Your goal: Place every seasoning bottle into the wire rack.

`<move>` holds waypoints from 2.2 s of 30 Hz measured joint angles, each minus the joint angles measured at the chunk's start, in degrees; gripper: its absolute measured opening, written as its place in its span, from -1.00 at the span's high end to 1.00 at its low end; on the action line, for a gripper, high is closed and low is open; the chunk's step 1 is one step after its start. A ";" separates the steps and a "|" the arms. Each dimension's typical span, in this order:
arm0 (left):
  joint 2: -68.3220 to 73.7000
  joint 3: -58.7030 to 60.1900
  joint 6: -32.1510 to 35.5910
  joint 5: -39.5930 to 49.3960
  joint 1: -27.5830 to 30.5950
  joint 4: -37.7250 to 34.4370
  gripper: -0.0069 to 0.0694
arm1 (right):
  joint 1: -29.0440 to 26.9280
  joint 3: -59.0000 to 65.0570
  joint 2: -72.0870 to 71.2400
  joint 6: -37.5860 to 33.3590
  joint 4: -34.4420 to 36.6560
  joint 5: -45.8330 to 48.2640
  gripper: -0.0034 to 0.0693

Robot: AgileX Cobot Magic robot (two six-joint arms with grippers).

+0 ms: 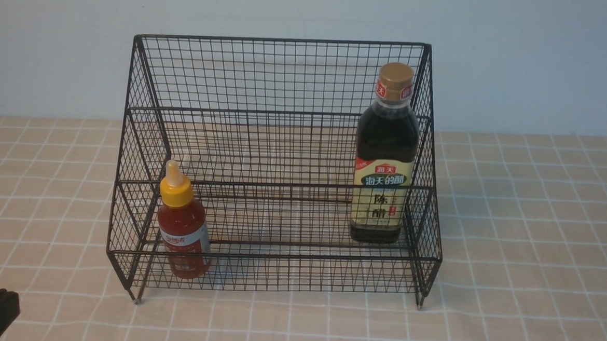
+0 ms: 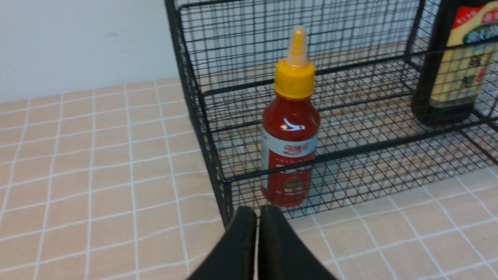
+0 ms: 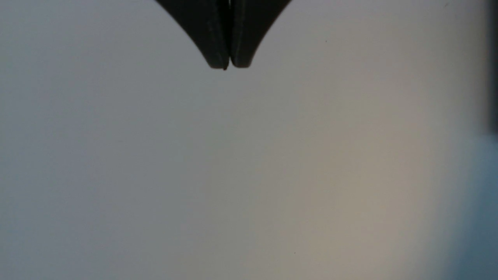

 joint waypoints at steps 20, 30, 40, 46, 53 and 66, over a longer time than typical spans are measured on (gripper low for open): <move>-10.65 19.12 5.78 -8.39 12.92 -0.46 0.84 | 0.00 0.00 0.00 0.00 0.00 -0.12 0.94; -10.65 19.12 5.83 -8.26 12.92 -0.42 0.84 | 0.00 0.00 0.00 0.00 0.00 -0.12 0.94; -10.65 19.12 5.83 -8.24 12.92 -0.42 0.84 | 0.00 0.00 0.00 0.00 0.00 -0.12 0.94; -10.65 19.12 5.83 -8.24 12.92 -0.42 0.84 | 0.00 0.00 0.00 1.31 0.00 -0.12 0.94; -10.65 19.12 5.83 -8.20 12.98 -0.42 0.84 | 0.00 1.17 0.00 -9.03 9.37 -0.42 0.94; -10.65 19.12 5.83 -8.13 12.98 -0.42 0.84 | -0.05 12.30 0.00 -48.20 43.59 -1.18 0.94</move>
